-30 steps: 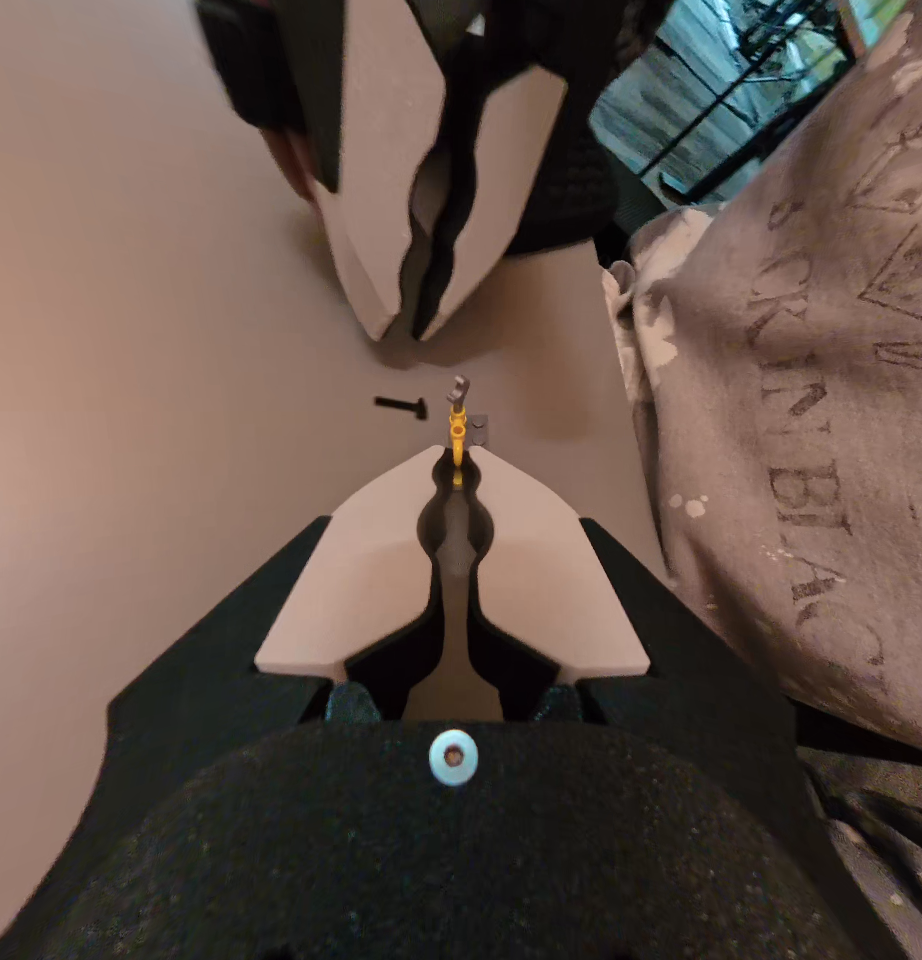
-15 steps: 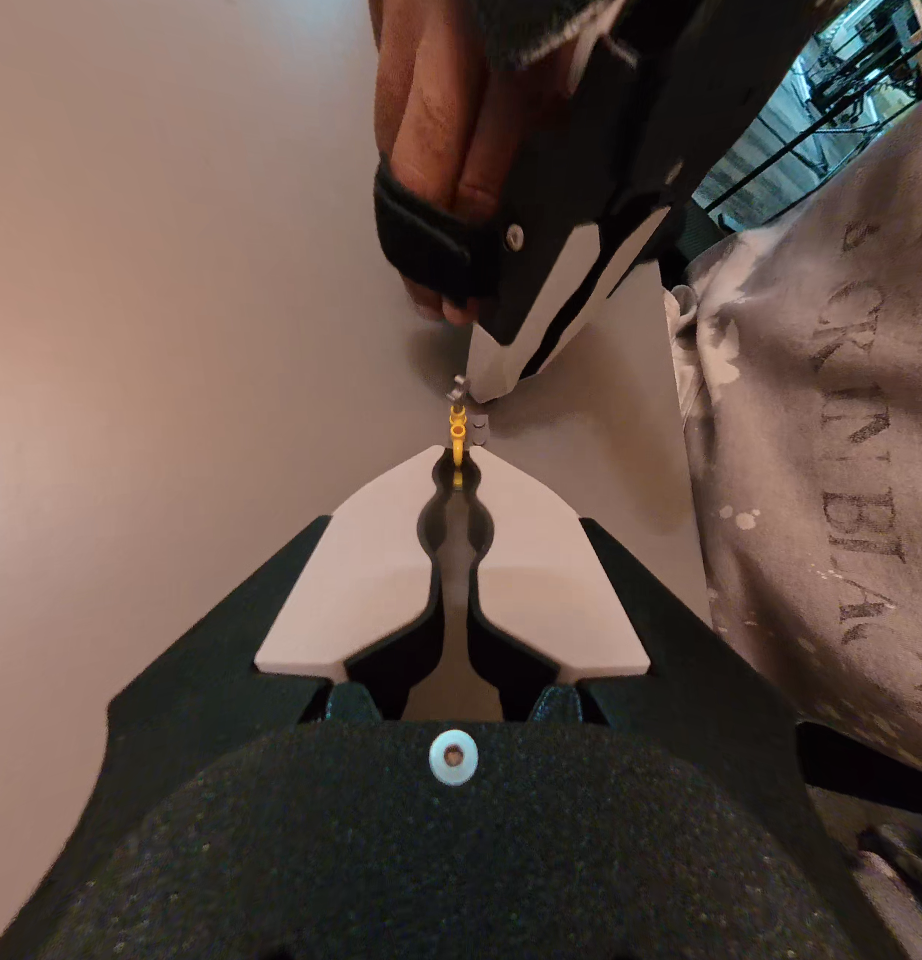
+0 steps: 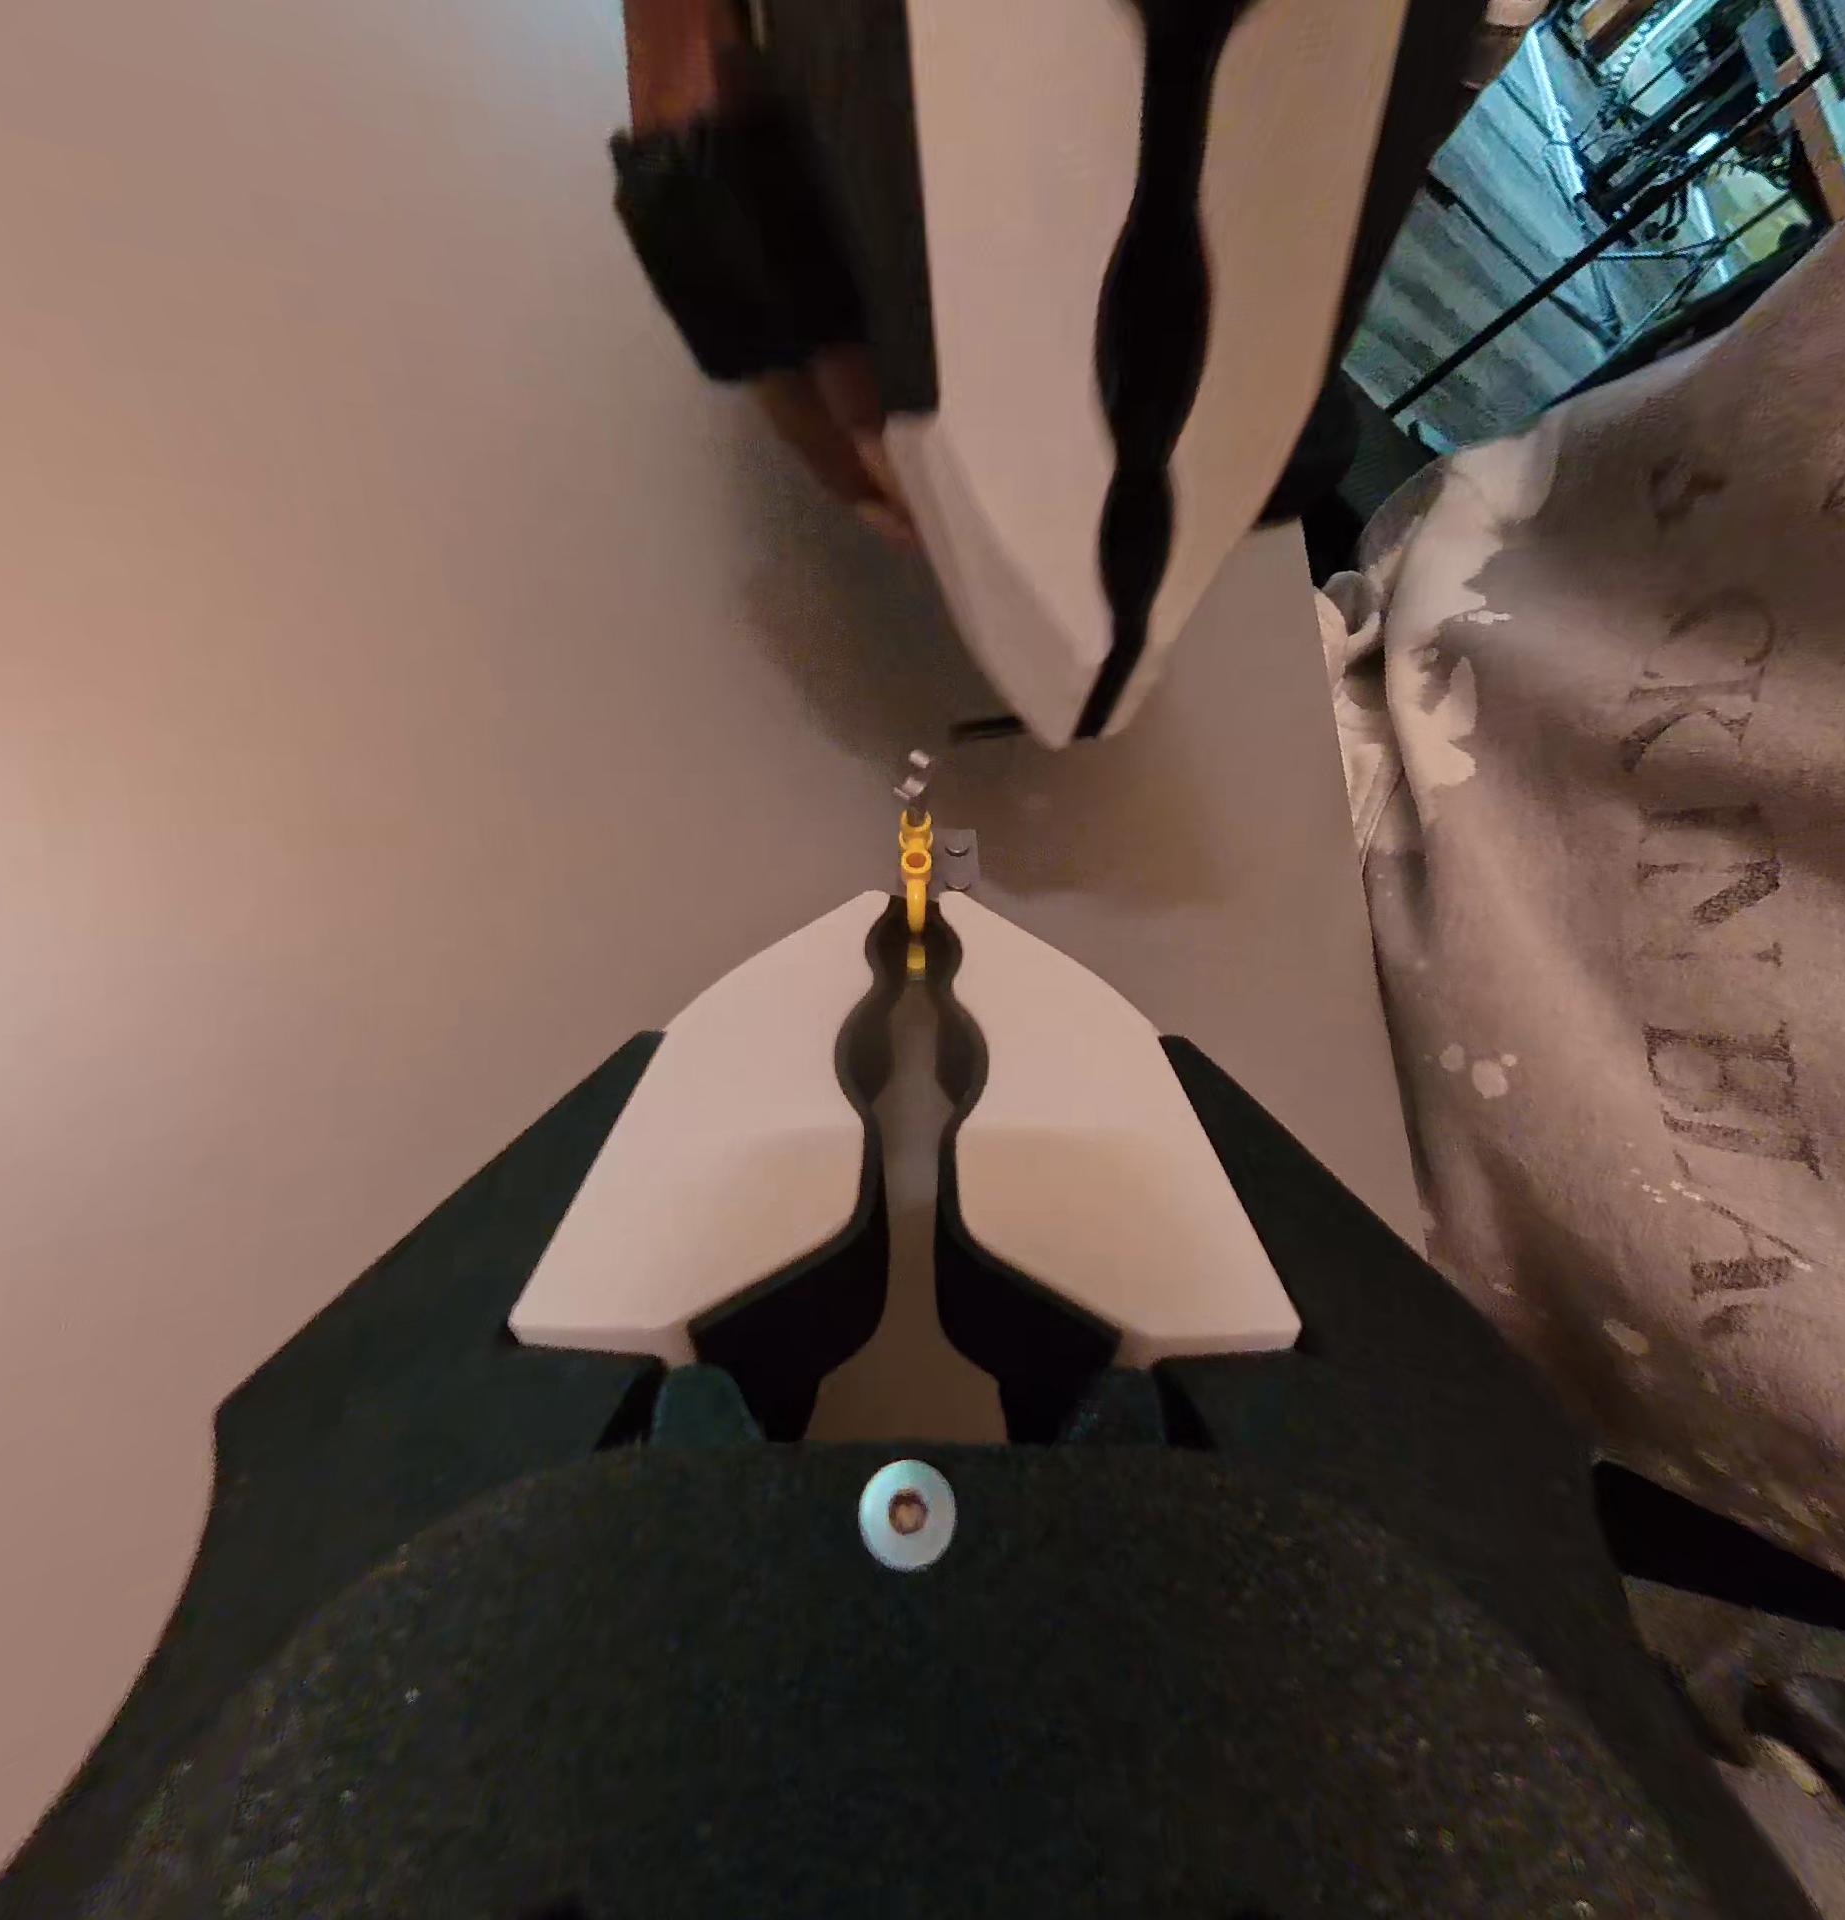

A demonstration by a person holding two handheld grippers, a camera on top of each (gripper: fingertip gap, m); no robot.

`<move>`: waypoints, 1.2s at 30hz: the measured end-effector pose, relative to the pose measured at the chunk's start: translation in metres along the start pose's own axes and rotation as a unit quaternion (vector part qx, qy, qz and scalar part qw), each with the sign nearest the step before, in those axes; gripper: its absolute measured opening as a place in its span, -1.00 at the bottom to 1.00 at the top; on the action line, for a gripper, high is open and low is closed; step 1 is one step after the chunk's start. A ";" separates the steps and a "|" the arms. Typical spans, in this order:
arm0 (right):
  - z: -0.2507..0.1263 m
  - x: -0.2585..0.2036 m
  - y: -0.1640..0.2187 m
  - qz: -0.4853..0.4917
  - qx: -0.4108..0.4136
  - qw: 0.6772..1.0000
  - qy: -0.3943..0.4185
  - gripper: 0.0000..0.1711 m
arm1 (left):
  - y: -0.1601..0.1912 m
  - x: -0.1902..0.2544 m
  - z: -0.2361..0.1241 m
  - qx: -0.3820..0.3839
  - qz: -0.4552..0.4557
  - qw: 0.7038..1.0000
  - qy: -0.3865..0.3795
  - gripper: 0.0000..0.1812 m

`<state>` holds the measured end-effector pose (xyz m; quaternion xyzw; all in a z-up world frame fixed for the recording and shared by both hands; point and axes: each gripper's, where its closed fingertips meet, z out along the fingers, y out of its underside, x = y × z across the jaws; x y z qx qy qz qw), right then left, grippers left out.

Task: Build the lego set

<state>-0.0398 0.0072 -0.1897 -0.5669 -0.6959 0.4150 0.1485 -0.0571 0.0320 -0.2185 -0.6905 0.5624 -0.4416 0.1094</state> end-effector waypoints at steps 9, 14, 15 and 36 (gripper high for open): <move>-0.058 0.015 -0.052 0.267 0.360 0.894 0.011 -0.95 | -0.035 -0.003 0.005 0.052 0.064 0.993 -0.090 -0.97; -0.069 0.007 -0.051 0.377 0.397 0.822 -0.157 -0.95 | -0.048 0.015 0.005 0.064 0.166 0.978 -0.105 -0.97; -0.067 0.002 -0.050 0.372 0.385 0.826 -0.176 -0.95 | -0.048 0.022 0.005 0.065 0.191 0.975 -0.098 -0.97; -0.019 -0.051 -0.034 0.357 0.187 0.839 -0.366 -0.95 | -0.019 0.064 0.024 0.021 0.275 0.961 0.031 -0.97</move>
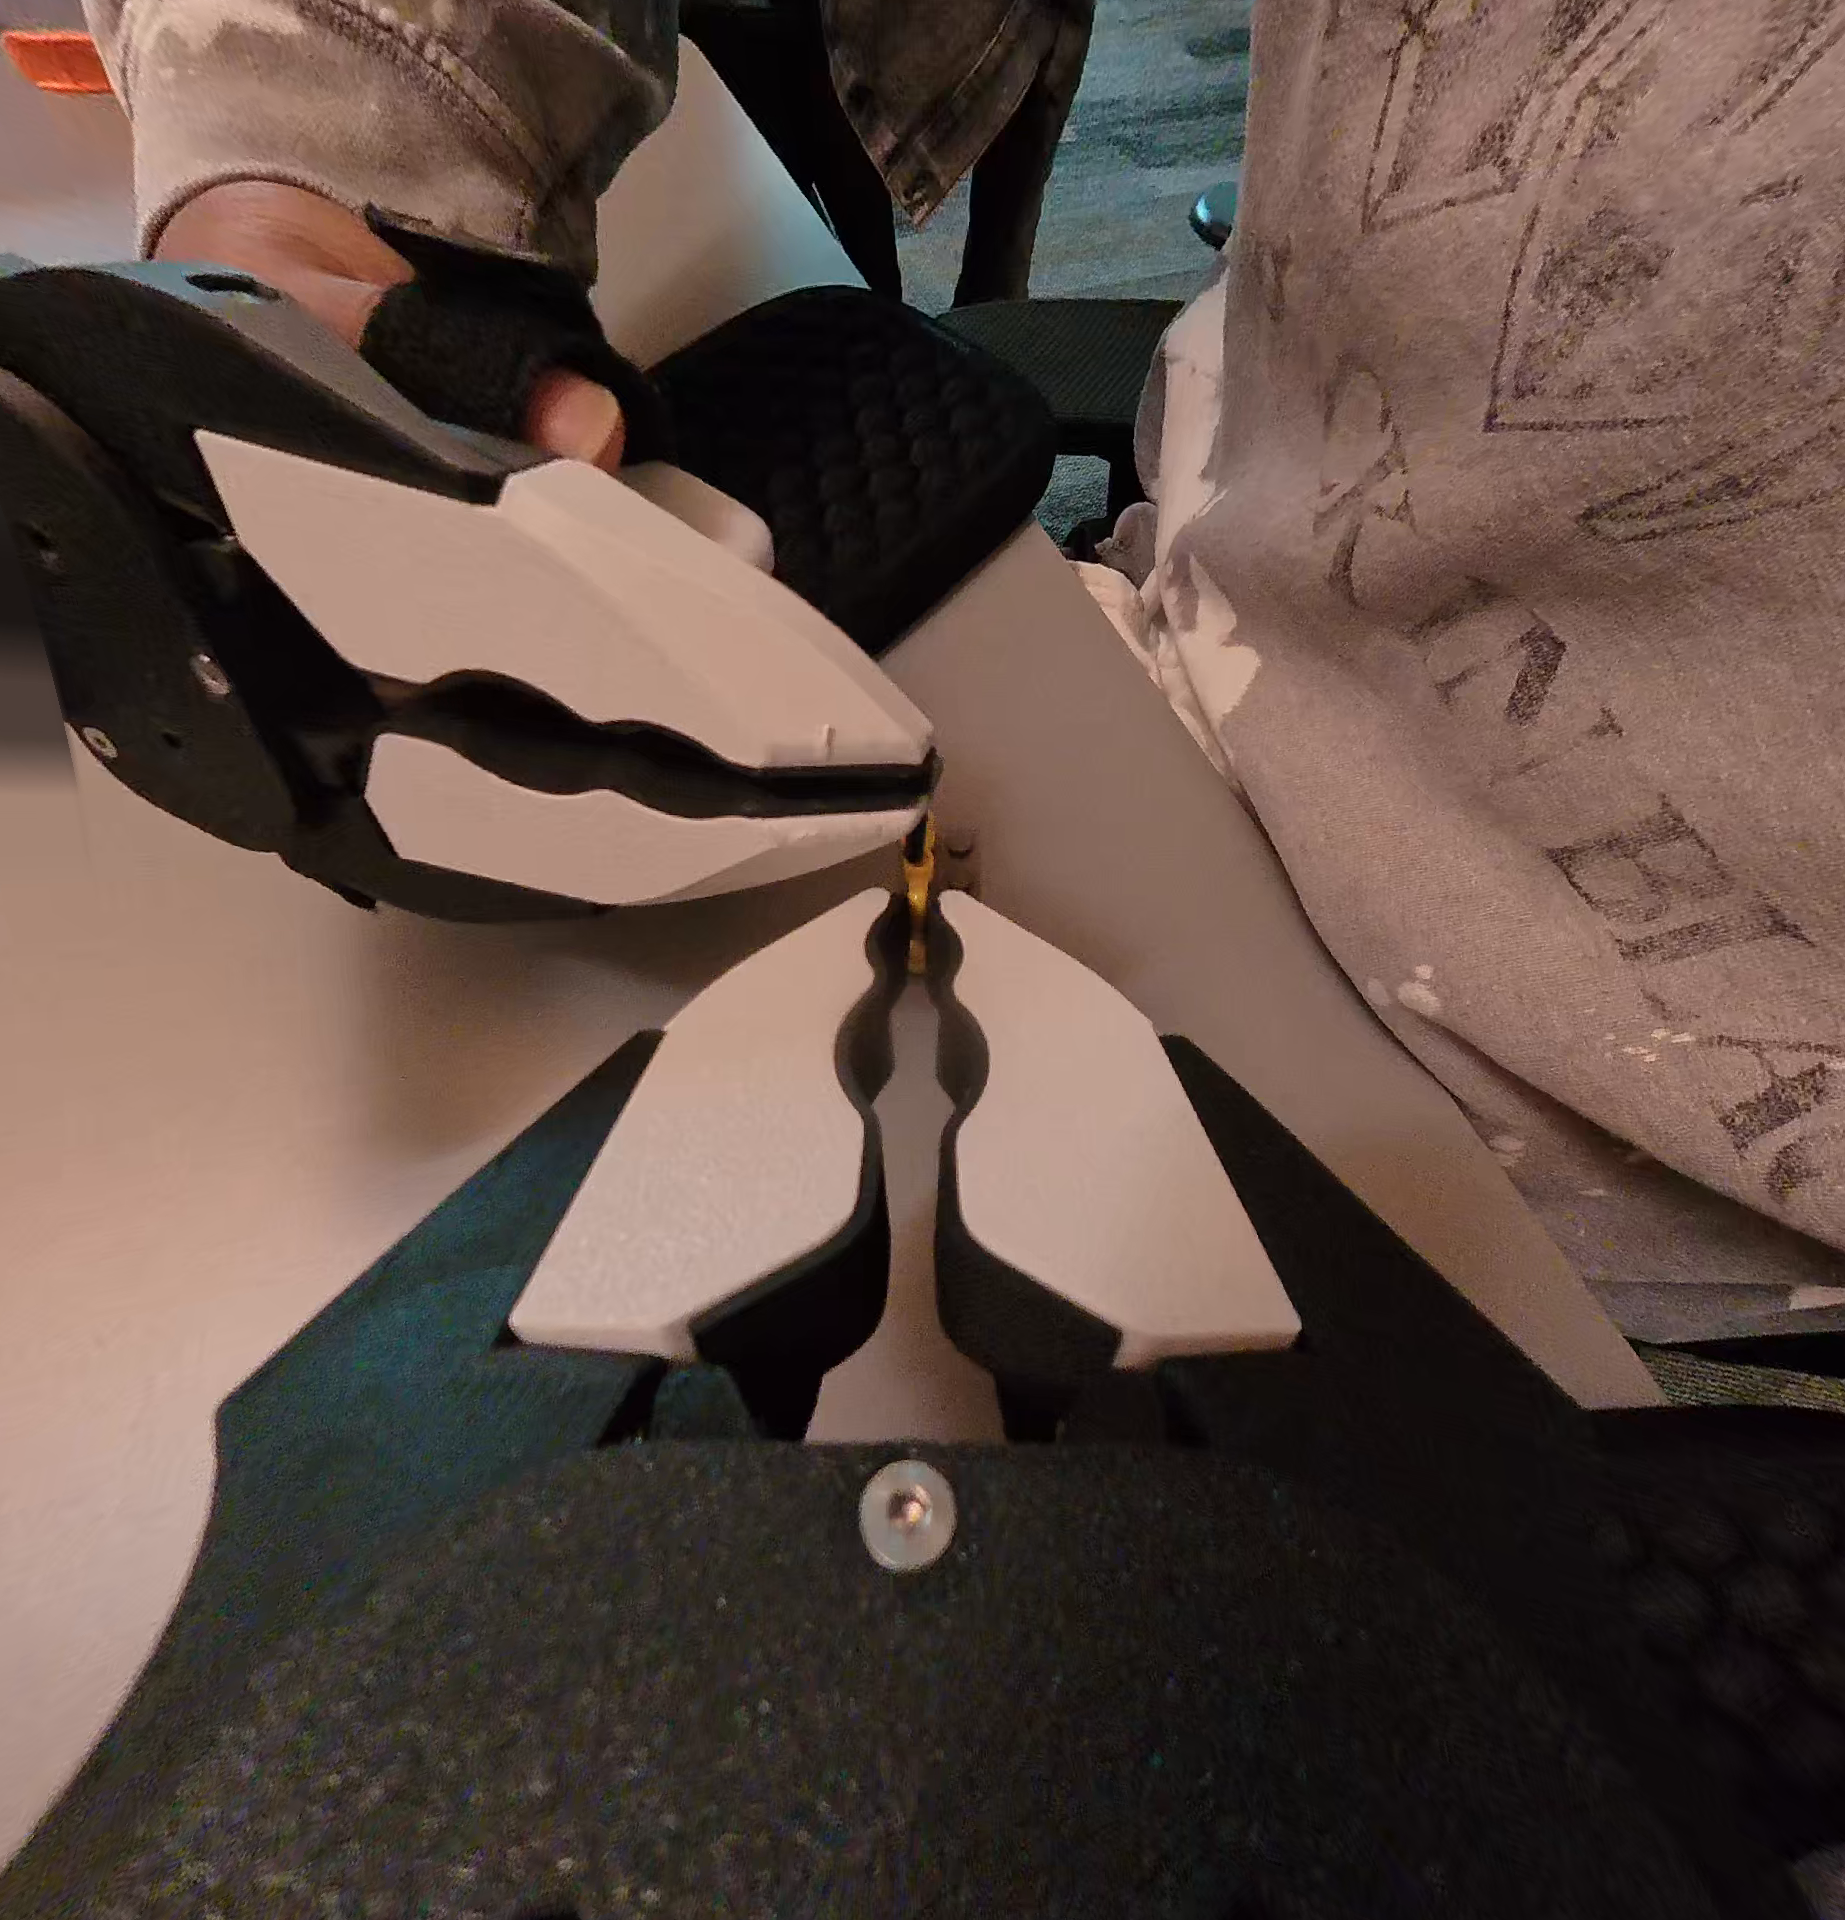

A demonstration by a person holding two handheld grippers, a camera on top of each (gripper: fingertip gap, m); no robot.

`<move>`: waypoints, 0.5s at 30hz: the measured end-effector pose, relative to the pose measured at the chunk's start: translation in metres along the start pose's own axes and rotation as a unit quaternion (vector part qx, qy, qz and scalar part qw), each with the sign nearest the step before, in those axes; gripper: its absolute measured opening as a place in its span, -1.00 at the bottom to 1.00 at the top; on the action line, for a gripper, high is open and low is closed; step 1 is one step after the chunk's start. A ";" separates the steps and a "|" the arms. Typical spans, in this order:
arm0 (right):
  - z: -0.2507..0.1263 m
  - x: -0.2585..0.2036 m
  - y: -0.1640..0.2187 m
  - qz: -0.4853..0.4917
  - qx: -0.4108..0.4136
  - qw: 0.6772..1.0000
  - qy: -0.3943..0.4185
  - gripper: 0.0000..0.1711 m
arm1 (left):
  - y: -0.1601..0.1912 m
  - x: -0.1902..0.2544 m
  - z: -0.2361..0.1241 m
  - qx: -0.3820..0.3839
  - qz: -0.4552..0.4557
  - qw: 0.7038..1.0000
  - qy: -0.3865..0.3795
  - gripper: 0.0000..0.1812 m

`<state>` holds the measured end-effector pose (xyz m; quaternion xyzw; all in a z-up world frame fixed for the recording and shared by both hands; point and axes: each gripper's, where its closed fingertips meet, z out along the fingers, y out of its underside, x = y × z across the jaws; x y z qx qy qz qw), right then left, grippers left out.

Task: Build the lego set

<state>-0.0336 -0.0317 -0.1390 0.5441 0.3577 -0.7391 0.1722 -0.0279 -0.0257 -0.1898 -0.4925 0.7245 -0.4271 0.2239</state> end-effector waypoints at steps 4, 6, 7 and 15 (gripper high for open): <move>0.001 0.002 0.001 -0.001 -0.005 1.000 0.008 -0.95 | 0.002 -0.001 0.002 0.002 -0.001 1.000 0.001 -0.97; 0.001 0.002 0.001 0.001 -0.004 1.000 0.009 -0.95 | 0.004 -0.001 0.003 0.000 0.000 1.000 -0.002 -0.97; 0.001 0.002 0.001 0.000 -0.004 1.000 0.010 -0.95 | 0.004 -0.001 0.003 0.001 0.000 1.000 -0.003 -0.97; 0.003 0.009 0.002 -0.033 -0.024 0.997 0.062 -0.95 | 0.003 0.004 0.002 0.011 0.000 1.000 0.006 -0.97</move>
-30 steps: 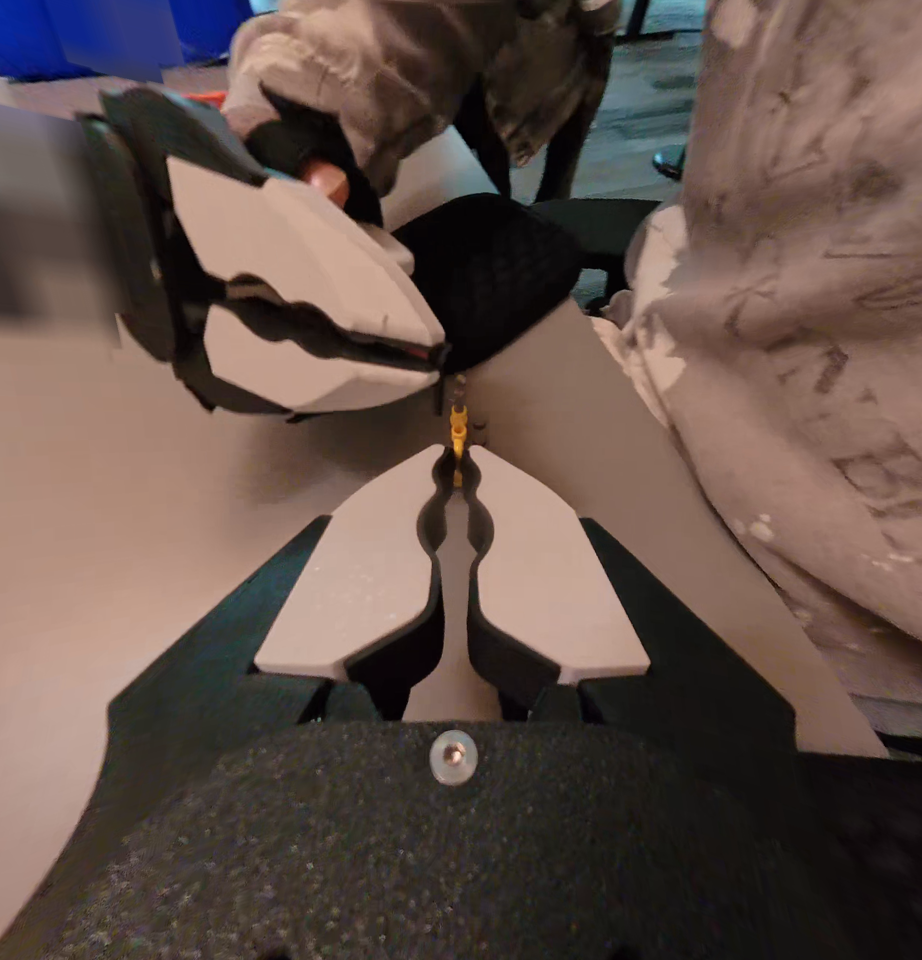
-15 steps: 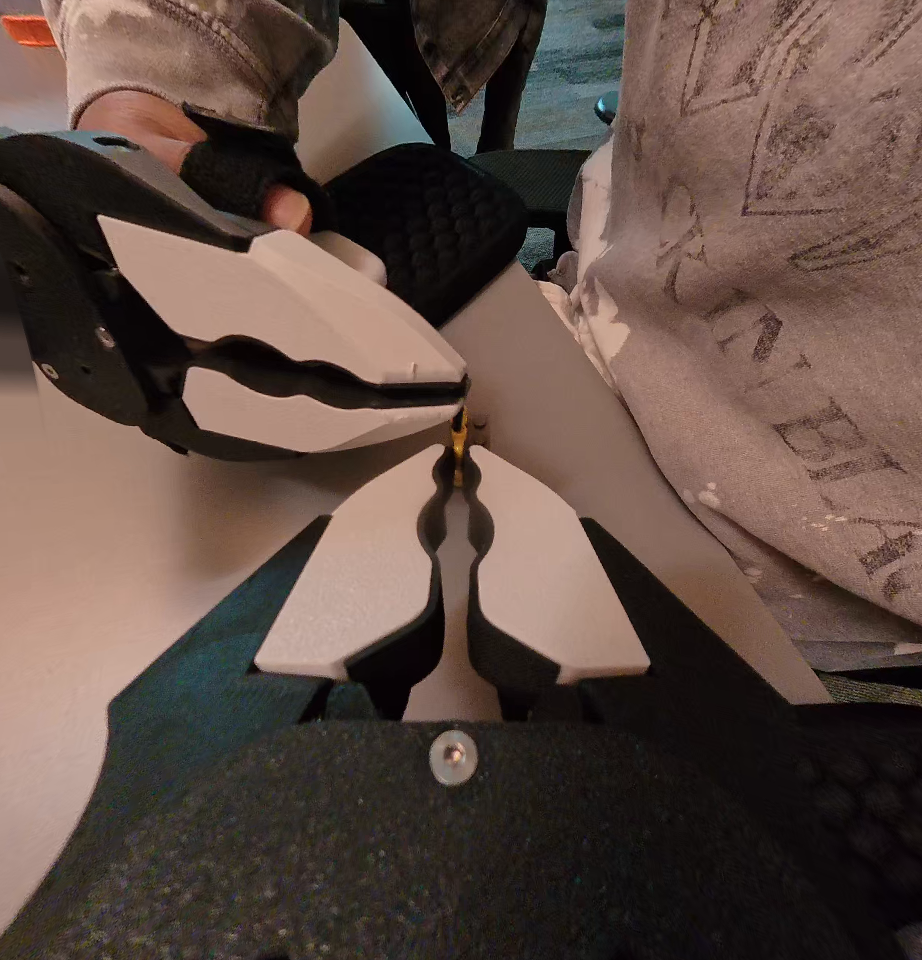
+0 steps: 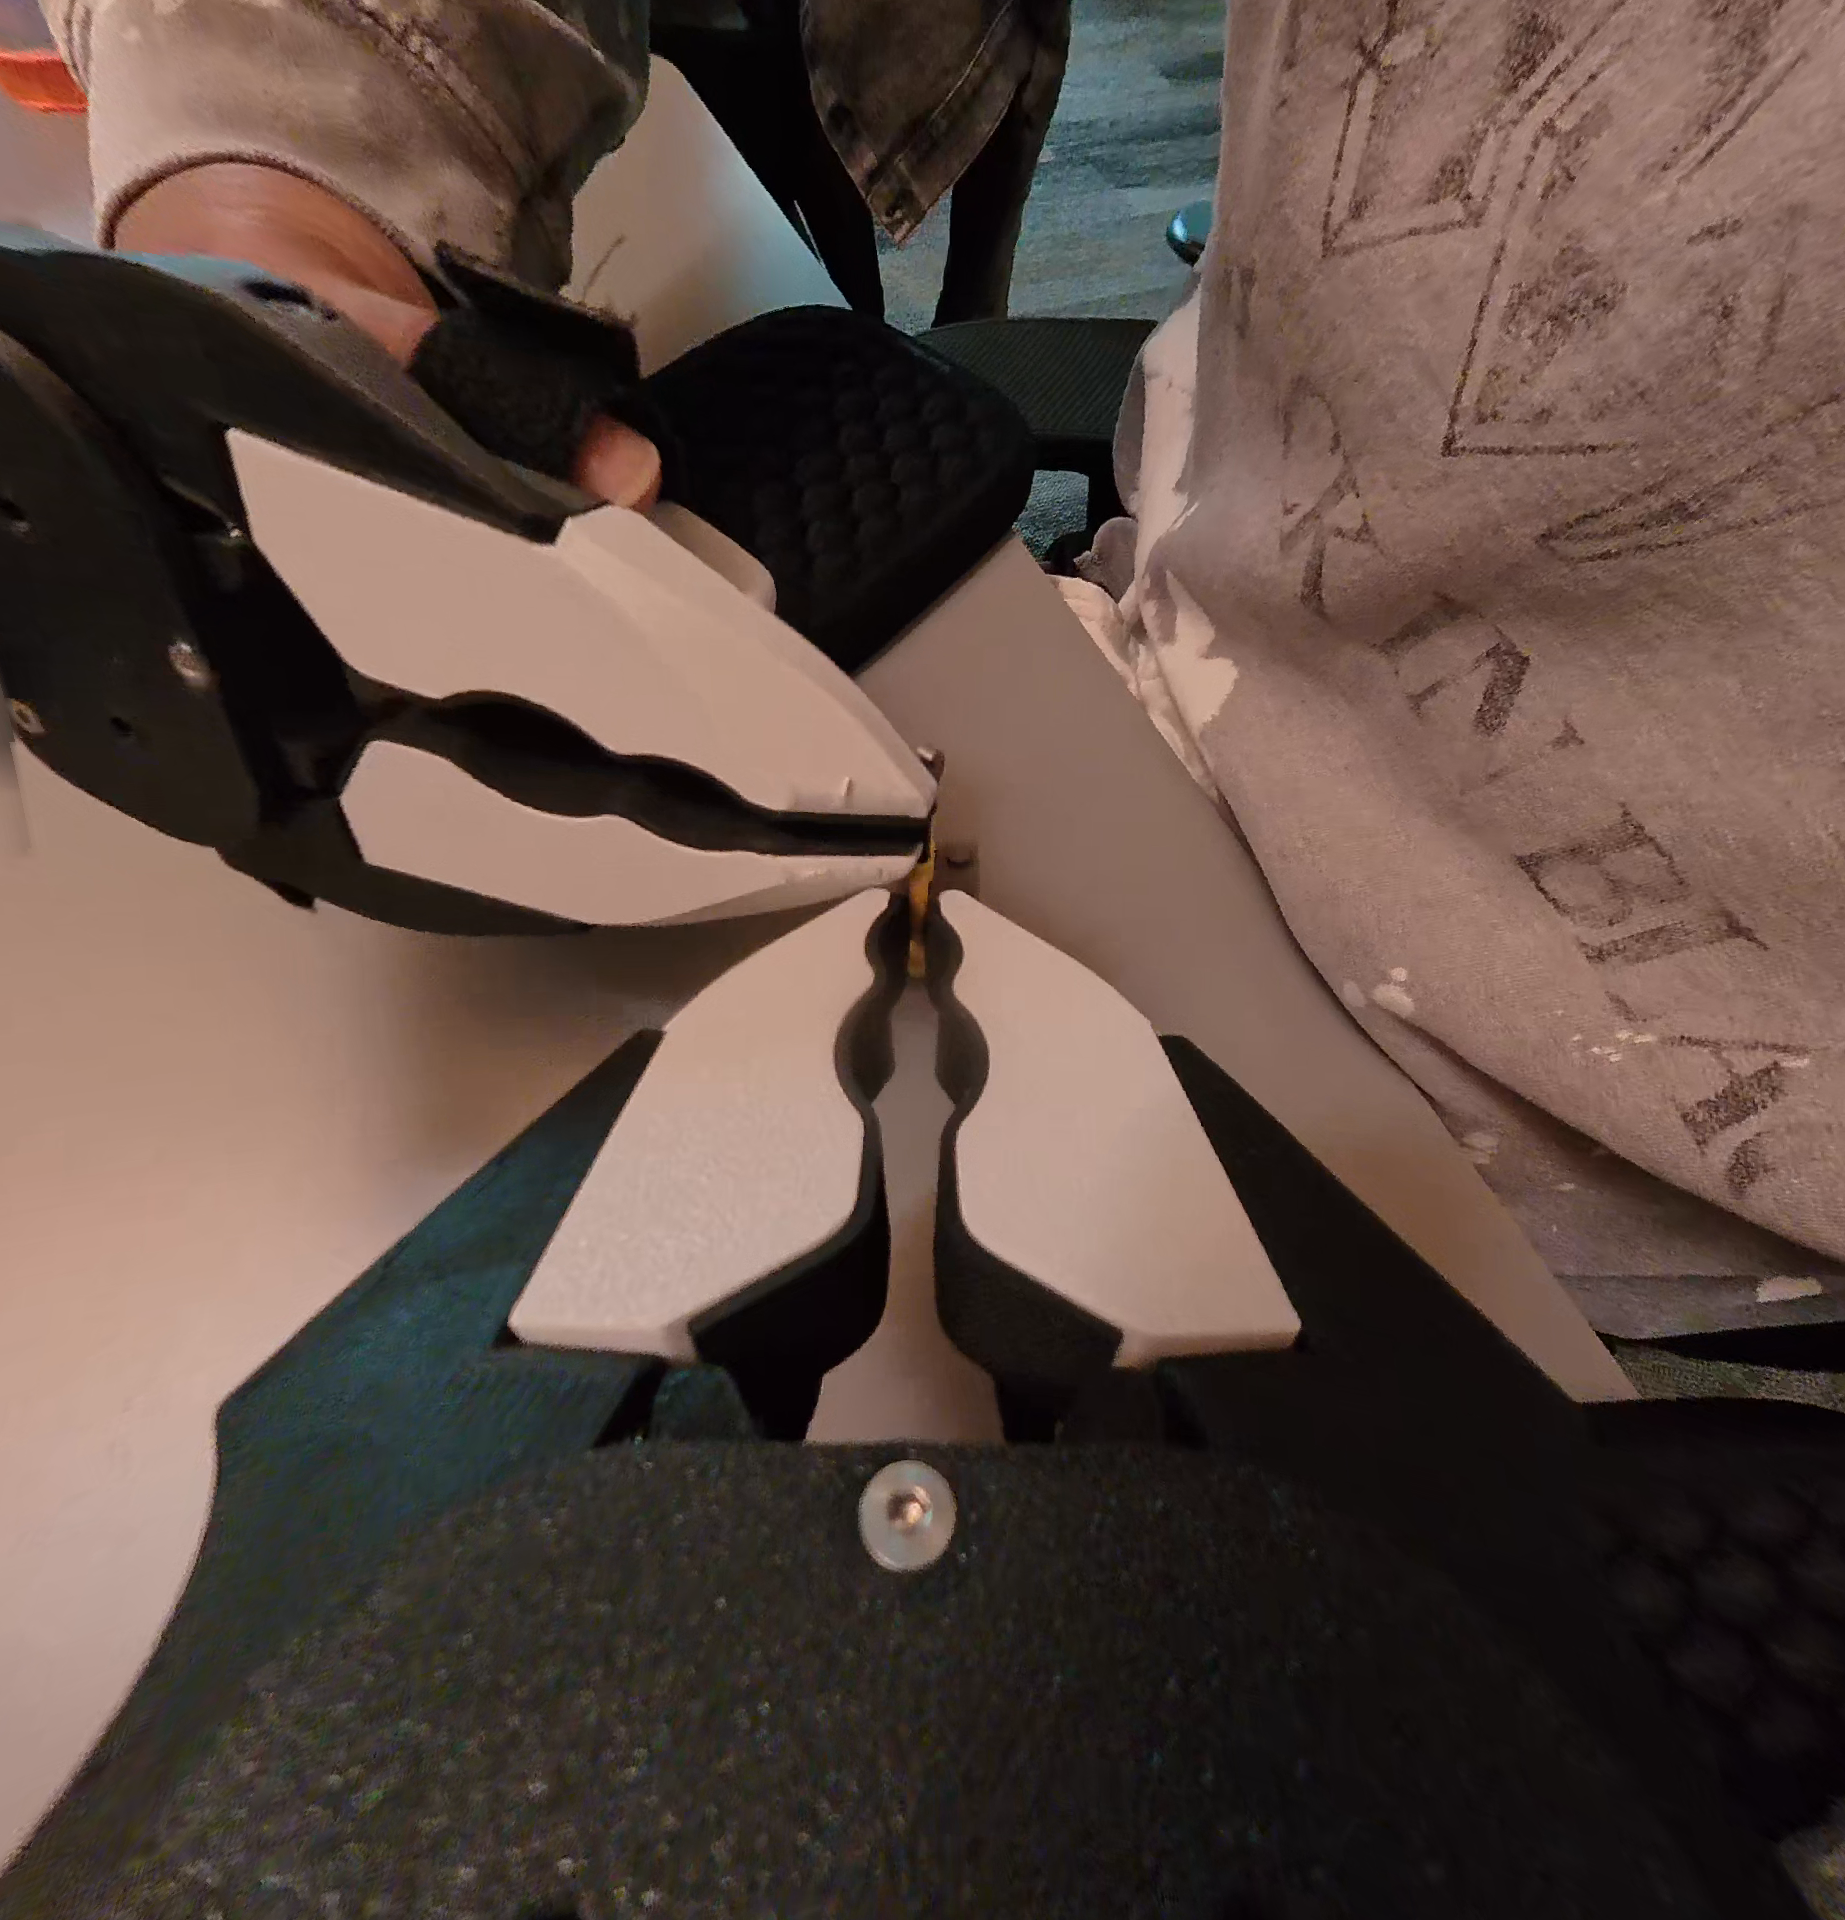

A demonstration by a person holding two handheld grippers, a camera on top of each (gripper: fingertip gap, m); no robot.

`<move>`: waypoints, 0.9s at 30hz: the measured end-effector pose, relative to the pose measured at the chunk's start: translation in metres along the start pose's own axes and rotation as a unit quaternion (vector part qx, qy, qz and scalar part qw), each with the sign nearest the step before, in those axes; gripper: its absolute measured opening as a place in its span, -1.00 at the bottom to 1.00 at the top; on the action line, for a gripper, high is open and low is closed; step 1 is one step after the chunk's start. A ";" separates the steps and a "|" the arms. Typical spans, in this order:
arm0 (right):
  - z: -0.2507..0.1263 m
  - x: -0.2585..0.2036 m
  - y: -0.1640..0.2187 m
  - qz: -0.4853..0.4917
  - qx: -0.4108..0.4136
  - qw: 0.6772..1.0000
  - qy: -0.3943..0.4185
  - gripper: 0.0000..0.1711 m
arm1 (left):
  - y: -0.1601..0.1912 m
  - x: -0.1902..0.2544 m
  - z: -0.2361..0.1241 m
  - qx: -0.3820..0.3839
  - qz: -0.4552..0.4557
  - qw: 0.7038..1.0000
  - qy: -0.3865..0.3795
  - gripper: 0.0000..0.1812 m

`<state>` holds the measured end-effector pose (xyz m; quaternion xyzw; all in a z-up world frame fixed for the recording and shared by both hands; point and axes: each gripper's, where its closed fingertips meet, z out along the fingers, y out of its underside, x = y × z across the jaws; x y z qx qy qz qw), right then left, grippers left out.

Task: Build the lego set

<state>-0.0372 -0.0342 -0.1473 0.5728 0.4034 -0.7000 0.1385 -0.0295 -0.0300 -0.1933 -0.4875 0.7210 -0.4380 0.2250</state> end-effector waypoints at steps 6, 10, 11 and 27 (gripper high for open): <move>-0.003 0.002 -0.003 -0.087 -0.004 0.994 0.063 -0.95 | -0.006 -0.002 -0.005 0.035 -0.021 0.999 0.012 -0.97; -0.011 0.000 -0.011 -0.131 0.004 0.986 0.103 -0.87 | -0.012 -0.004 -0.010 0.059 -0.030 0.998 0.016 -0.97; -0.013 -0.003 -0.014 -0.138 0.013 0.984 0.108 -0.86 | -0.013 -0.005 -0.011 0.064 -0.032 0.997 0.013 -0.97; -0.049 0.028 -0.028 -0.261 -0.033 0.838 0.478 -0.99 | -0.001 -0.050 -0.019 0.051 -0.103 0.989 -0.089 -0.97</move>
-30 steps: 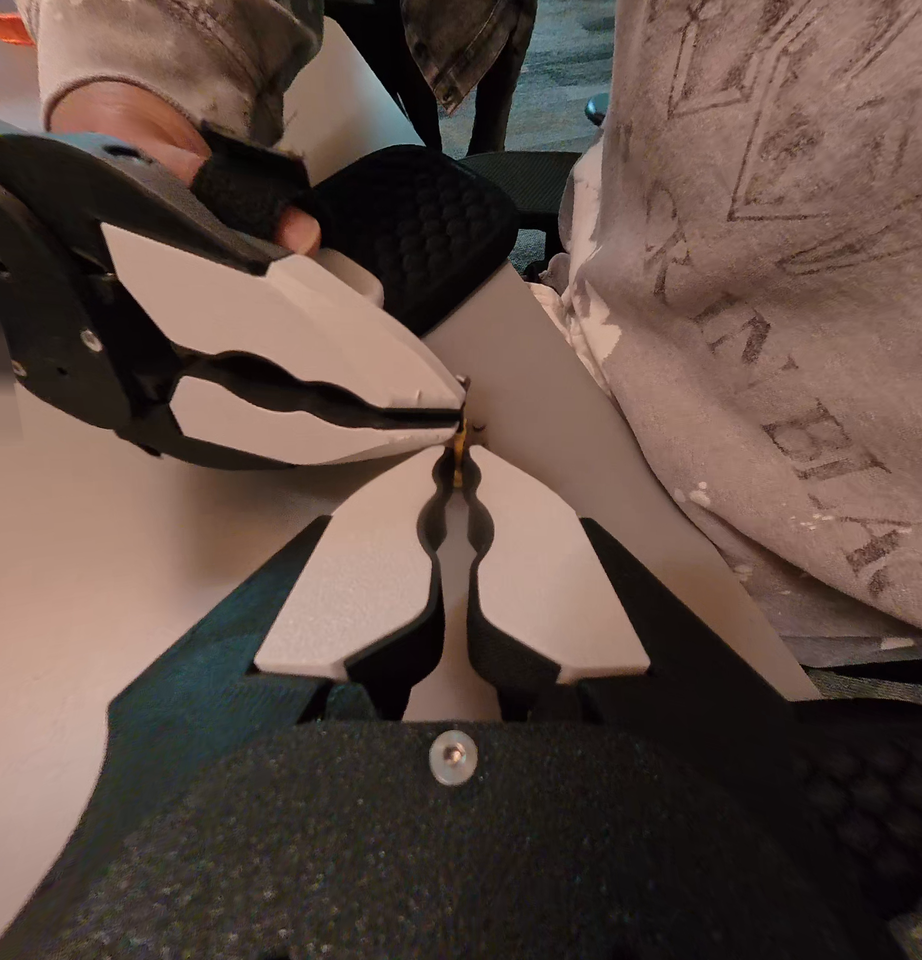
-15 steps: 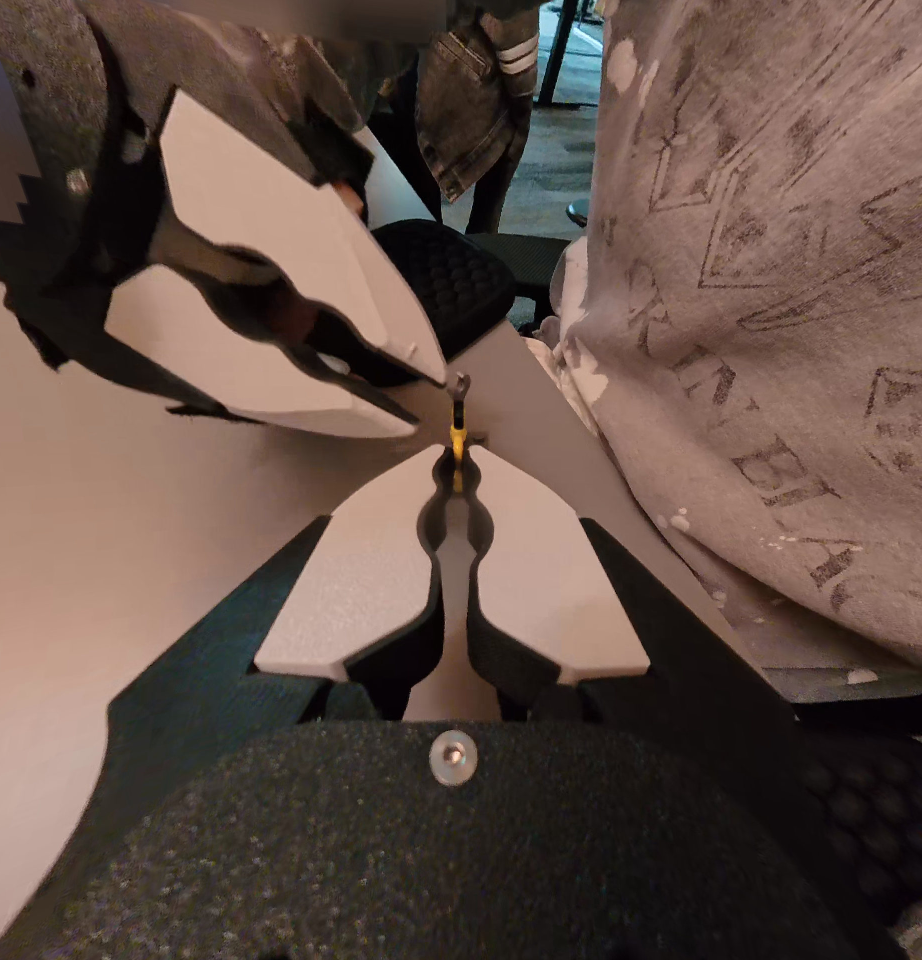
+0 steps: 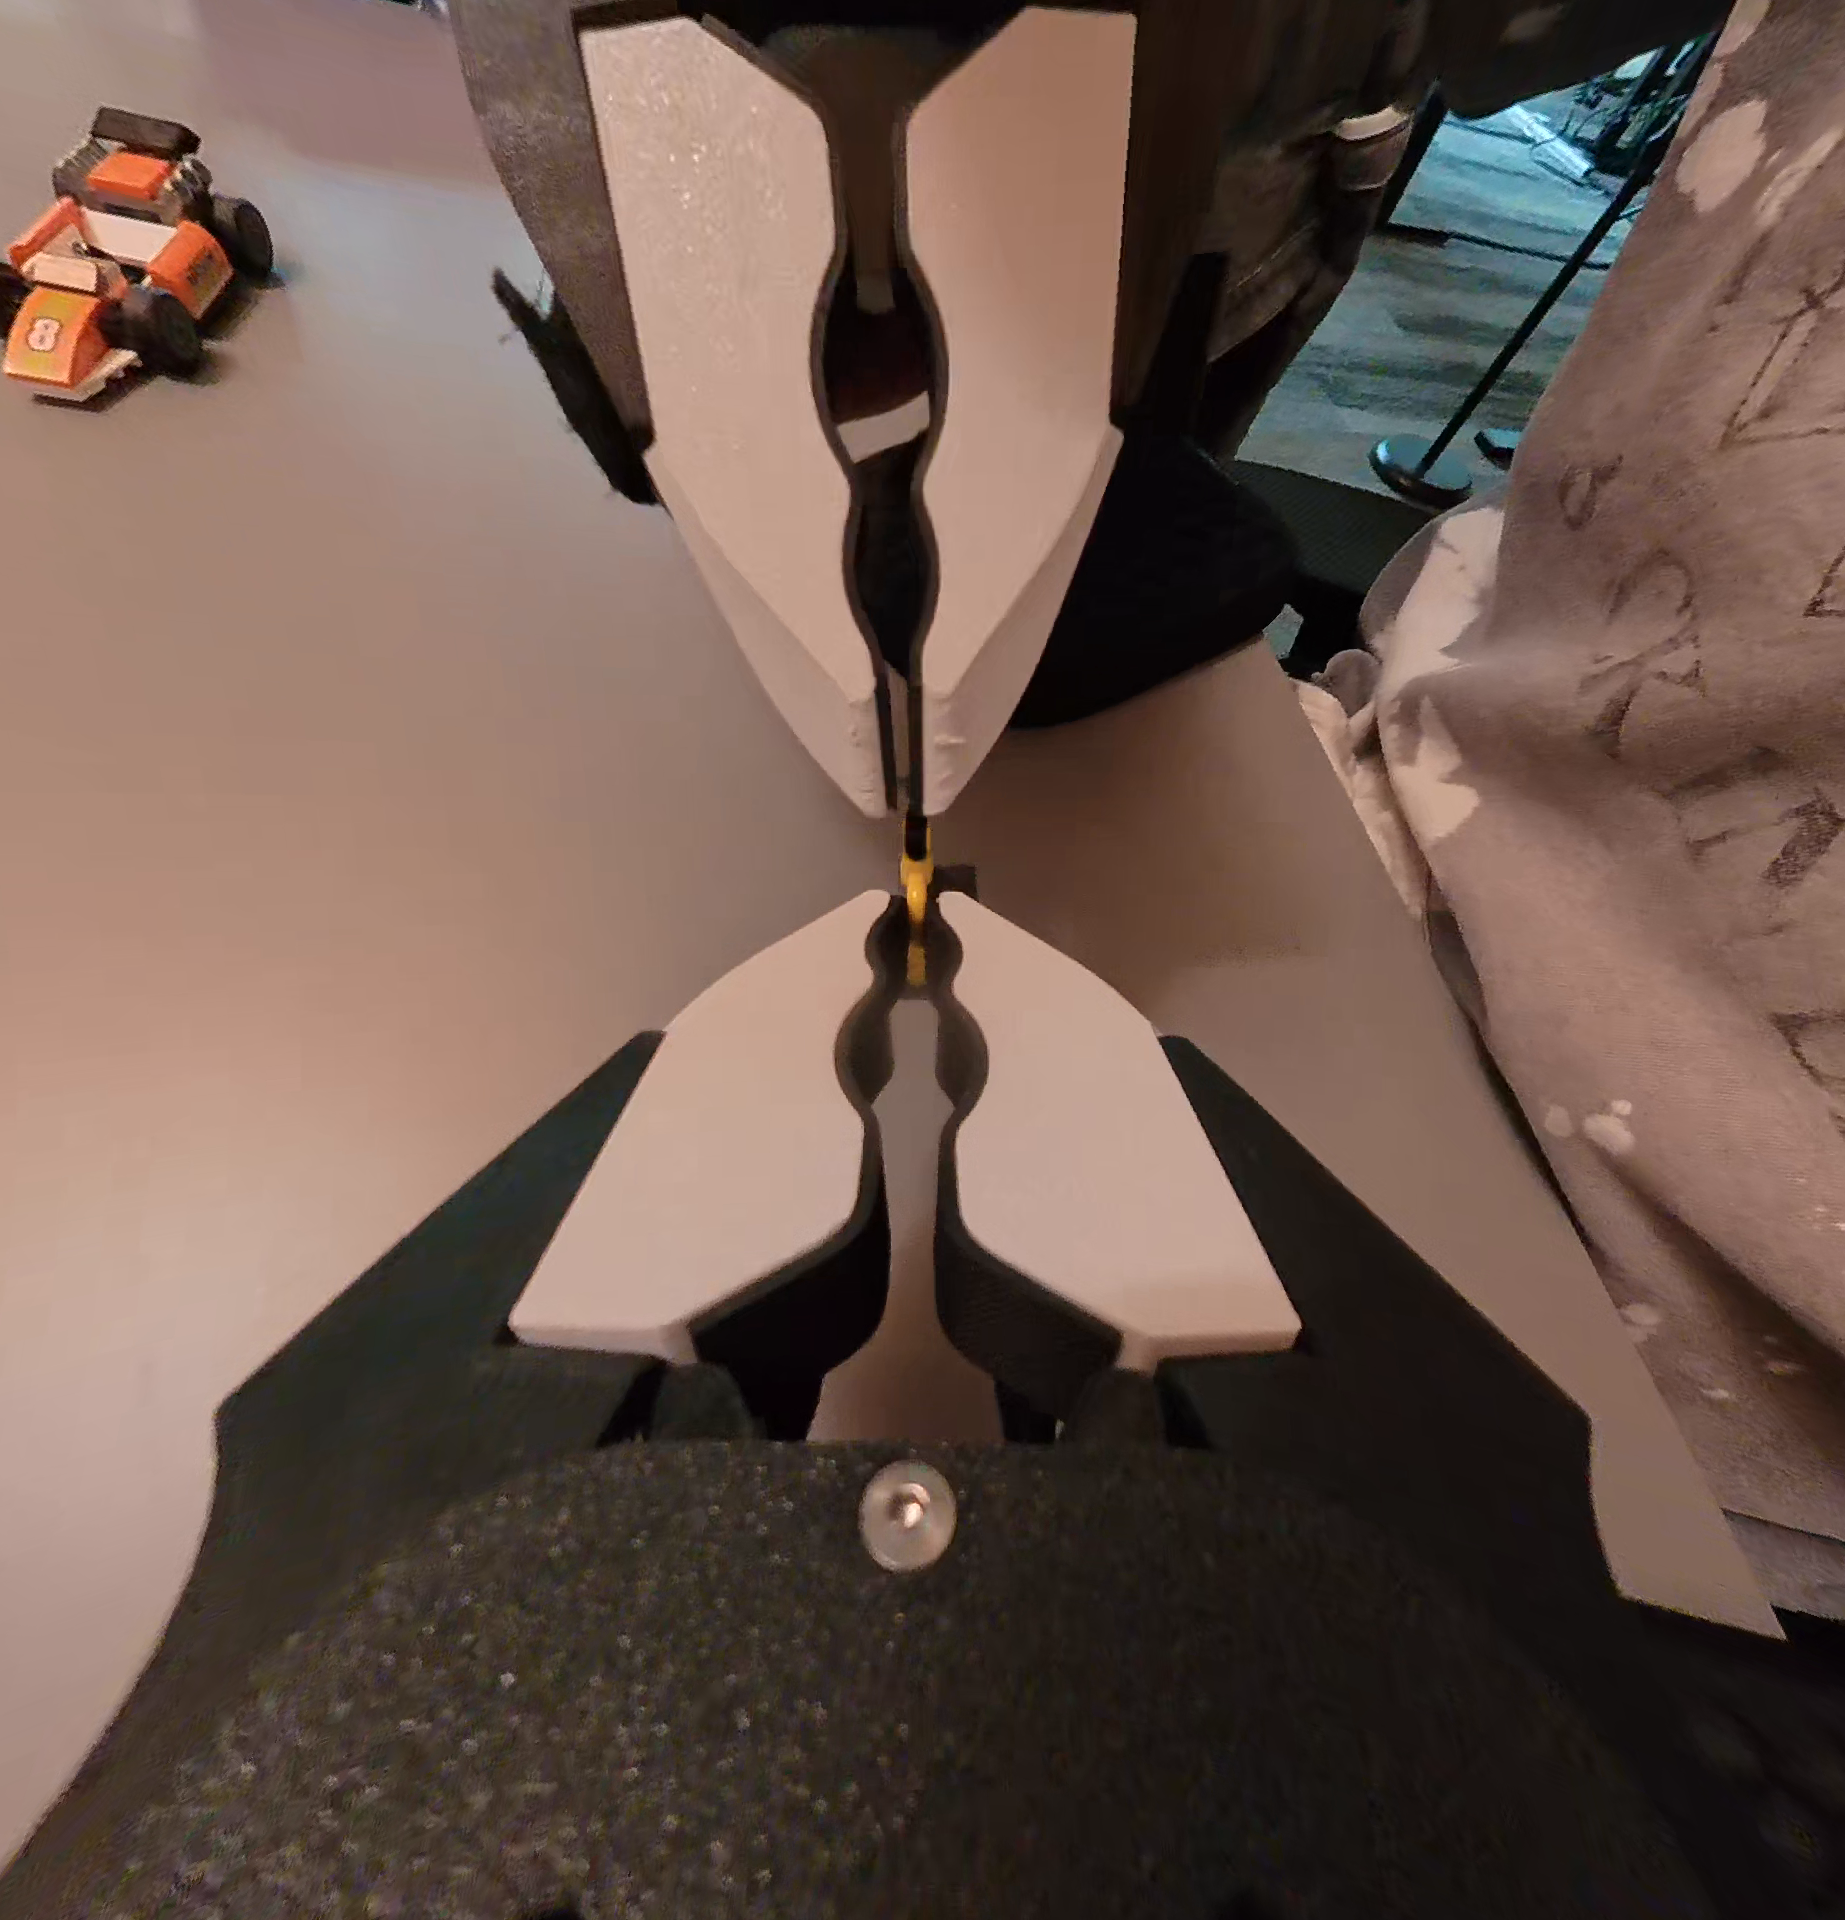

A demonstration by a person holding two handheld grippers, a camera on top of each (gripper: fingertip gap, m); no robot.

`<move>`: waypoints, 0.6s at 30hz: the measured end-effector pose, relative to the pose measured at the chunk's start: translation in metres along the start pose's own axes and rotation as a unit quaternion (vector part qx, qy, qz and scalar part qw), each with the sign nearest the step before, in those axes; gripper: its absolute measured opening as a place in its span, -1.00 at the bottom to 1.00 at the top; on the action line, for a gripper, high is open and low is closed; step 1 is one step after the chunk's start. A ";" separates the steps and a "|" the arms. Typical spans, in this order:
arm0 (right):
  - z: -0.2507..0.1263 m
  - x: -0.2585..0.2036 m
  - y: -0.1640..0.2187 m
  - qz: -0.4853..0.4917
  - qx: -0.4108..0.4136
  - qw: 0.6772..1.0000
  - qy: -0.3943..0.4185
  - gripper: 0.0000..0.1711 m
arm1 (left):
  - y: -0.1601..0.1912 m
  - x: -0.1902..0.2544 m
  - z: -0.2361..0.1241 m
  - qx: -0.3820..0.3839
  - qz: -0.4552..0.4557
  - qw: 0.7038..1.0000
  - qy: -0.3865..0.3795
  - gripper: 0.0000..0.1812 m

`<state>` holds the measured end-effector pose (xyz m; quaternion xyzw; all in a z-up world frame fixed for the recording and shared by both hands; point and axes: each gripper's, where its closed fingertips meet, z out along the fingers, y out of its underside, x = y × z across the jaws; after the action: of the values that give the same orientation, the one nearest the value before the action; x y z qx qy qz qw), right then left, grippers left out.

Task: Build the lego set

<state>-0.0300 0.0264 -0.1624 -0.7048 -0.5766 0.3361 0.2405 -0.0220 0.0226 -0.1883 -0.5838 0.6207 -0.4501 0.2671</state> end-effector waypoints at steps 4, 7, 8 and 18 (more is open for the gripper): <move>0.004 -0.002 0.004 -0.017 -0.027 0.999 0.007 -1.00 | 0.003 0.000 0.002 -0.014 0.004 1.000 -0.006 -0.97; 0.005 -0.003 0.013 -0.031 -0.070 0.997 0.008 -1.00 | 0.005 0.001 0.005 -0.021 0.011 1.000 -0.005 -0.97; 0.005 -0.004 0.015 -0.035 -0.077 0.996 0.008 -1.00 | 0.004 0.001 0.005 -0.019 0.010 1.000 -0.004 -0.97; -0.028 0.012 0.000 0.005 0.062 0.997 0.046 -0.71 | -0.025 -0.004 -0.016 0.105 -0.029 0.994 -0.002 -0.97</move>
<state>-0.0075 0.0396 -0.1469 -0.7057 -0.5398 0.3398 0.3086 -0.0227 0.0328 -0.1605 -0.5713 0.5520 -0.5192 0.3151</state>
